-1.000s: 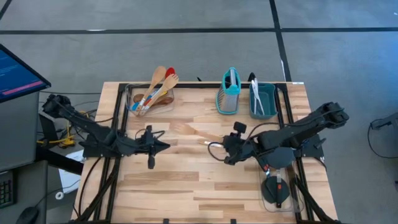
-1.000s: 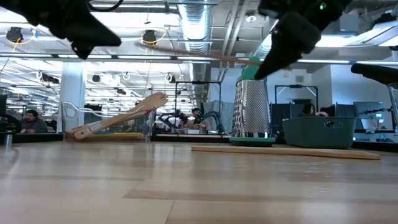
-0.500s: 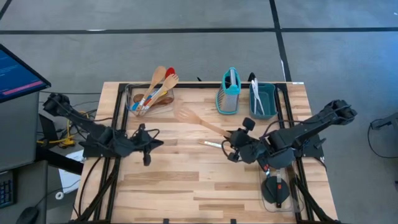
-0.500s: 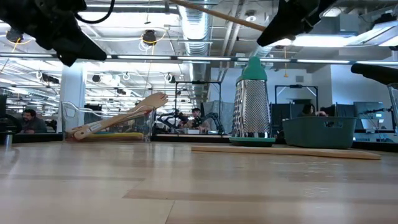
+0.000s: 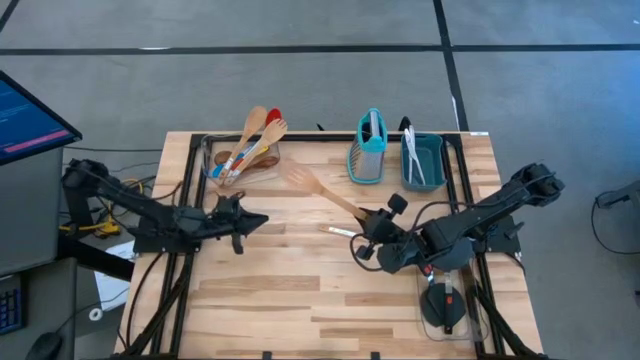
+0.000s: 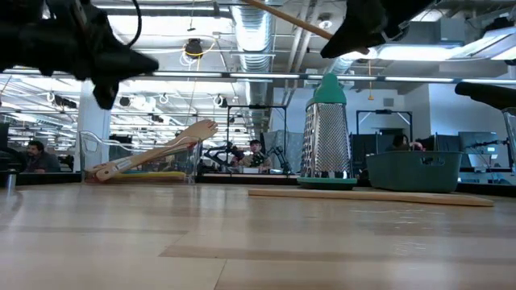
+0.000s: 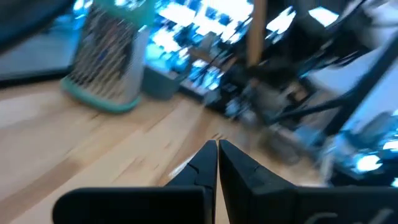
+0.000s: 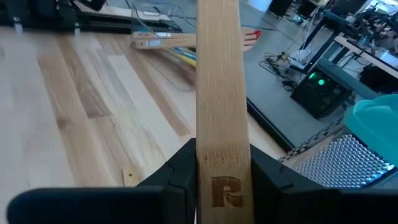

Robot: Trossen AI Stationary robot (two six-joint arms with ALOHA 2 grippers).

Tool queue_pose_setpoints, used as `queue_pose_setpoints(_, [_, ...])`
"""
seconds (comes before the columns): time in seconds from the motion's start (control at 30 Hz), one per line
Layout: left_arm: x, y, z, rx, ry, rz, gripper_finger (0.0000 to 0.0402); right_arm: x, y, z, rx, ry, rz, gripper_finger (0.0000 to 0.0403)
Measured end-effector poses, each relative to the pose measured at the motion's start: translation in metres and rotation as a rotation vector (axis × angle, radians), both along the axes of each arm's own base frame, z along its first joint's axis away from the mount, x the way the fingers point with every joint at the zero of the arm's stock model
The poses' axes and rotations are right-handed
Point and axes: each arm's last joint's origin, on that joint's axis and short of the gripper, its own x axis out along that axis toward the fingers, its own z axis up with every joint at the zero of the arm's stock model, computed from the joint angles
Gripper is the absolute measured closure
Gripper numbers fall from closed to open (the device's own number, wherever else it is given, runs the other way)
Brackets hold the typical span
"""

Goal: Pick & Place Kitchen Items
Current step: Put the bottom wooden slotted spoon into the left transparent bin

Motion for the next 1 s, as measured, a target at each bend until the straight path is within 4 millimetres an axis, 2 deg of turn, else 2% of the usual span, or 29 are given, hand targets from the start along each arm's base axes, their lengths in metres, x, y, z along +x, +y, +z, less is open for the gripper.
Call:
queue_pose_setpoints(0.23, [0.002, 0.009, 0.02, 0.063, -0.193, -0.087, 0.0399, 0.004, 0.002, -0.001, -0.012, -0.033, -0.017, 0.0321])
queue_pose_setpoints(0.57, [0.007, 0.026, 0.022, 0.012, -0.23, 0.082, 0.0394, 0.009, 0.002, 0.005, -0.033, -0.054, 0.006, 0.0321])
queue_pose_setpoints(0.73, [0.025, 0.023, 0.029, 0.017, -0.201, 0.083, 0.0375, 0.009, 0.0, 0.005, -0.056, -0.05, -0.013, 0.0321])
queue_pose_setpoints(1.0, [0.072, 0.019, 0.057, 0.017, -0.213, 0.096, 0.0307, 0.009, -0.003, 0.005, -0.128, -0.024, -0.056, 0.0321])
